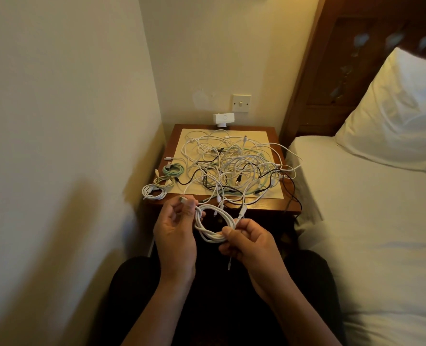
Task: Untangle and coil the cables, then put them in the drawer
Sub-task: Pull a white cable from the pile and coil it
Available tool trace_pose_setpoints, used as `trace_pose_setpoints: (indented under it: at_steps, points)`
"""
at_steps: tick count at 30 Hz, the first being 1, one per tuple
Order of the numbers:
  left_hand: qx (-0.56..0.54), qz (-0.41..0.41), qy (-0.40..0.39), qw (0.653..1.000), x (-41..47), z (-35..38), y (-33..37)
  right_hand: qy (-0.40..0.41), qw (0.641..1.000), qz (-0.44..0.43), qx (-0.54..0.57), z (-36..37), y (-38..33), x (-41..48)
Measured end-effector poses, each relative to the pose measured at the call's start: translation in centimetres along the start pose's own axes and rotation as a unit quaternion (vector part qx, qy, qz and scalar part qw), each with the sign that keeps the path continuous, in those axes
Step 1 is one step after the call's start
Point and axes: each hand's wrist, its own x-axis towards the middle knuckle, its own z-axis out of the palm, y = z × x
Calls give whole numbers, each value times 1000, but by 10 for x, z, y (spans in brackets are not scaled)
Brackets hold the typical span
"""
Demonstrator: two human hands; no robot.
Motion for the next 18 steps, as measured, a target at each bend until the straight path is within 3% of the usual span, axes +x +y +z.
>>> trace_pose_setpoints:
  at_steps: [2, 11, 18]
  points:
    - [27, 46, -3, 999, 0, -1, 2, 1, 1000, 1, 8, 0, -2, 1]
    - [4, -152, -166, 974, 15, -11, 2, 33, 992, -106, -68, -2, 0, 1]
    - [-8, -184, -188, 965, 7, -12, -2, 33, 991, -93, -88, -13, 6, 6]
